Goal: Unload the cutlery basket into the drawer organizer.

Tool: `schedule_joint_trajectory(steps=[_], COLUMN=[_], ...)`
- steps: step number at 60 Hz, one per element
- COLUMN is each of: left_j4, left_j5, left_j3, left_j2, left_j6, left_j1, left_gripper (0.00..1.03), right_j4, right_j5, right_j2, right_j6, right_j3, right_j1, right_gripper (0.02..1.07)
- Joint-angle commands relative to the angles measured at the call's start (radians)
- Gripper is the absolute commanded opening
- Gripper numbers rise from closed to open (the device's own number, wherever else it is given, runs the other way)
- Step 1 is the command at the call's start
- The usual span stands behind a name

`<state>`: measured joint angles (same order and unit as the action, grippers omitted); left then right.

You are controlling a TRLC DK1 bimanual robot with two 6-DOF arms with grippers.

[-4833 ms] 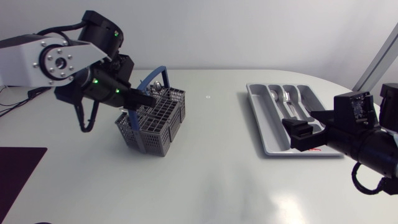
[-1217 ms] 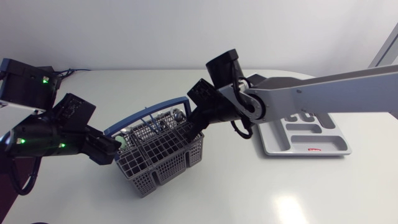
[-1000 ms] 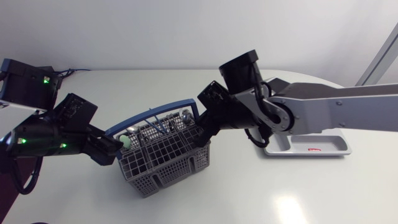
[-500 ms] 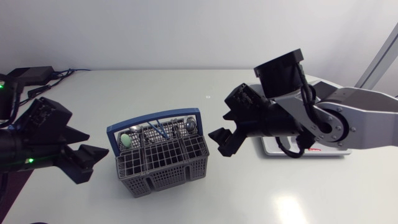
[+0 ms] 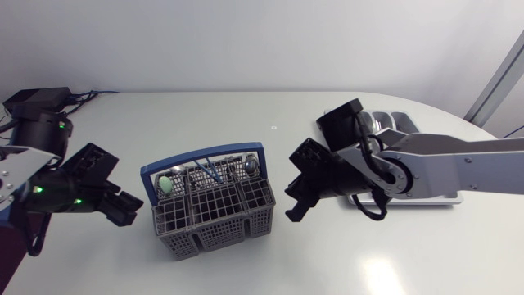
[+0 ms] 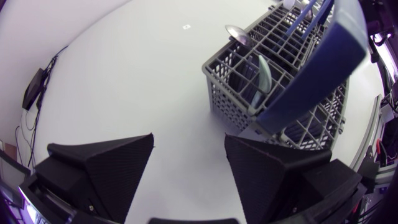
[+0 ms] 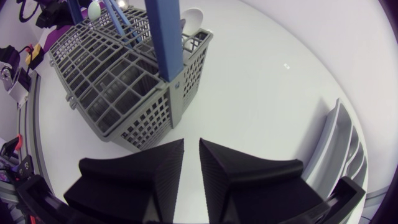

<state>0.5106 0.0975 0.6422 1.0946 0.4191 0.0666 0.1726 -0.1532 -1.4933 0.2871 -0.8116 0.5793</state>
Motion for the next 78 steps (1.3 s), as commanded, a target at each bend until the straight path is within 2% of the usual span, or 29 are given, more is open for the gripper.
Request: schedule_joint_trajectory(steps=[1, 18, 48, 55, 60, 67, 72, 78], left_j4=[-0.029, -0.086, -0.123, -0.124, -0.123, -0.09, -0.038, 0.031], left_j5=[0.007, 0.007, 0.007, 0.007, 0.007, 0.008, 0.048, 0.074], left_j3=[0.013, 0.082, 0.257, 0.312, 0.324, 0.297, 0.264, 0.205], left_j2=[0.073, 0.172, 0.384, 0.43, 0.424, 0.33, 0.24, 0.125], left_j6=[-0.022, -0.066, -0.091, -0.089, -0.082, -0.046, -0.013, 0.03], left_j1=[0.039, 0.137, 0.213, 0.208, 0.176, 0.108, 0.058, 0.045], left_gripper=[0.89, 0.89, 0.89, 0.89, 0.89, 0.89, 0.89, 0.89], right_j4=[-0.022, -0.01, 0.036, 0.05, 0.071, 0.08, 0.079, 0.03], right_j5=[-0.006, -0.011, -0.054, -0.054, -0.051, -0.083, -0.112, -0.118], right_j2=[-0.021, 0.062, 0.165, 0.188, 0.222, 0.246, 0.229, 0.171], right_j6=[-0.032, -0.045, -0.058, -0.057, -0.045, 0.011, 0.041, 0.055], right_j3=[-0.014, 0.012, 0.077, 0.083, 0.08, 0.069, 0.052, 0.028], right_j1=[0.04, 0.102, 0.143, 0.154, 0.102, -0.033, -0.111, -0.165], right_gripper=[0.19, 0.19, 0.19, 0.19, 0.19, 0.2, 0.2, 0.2])
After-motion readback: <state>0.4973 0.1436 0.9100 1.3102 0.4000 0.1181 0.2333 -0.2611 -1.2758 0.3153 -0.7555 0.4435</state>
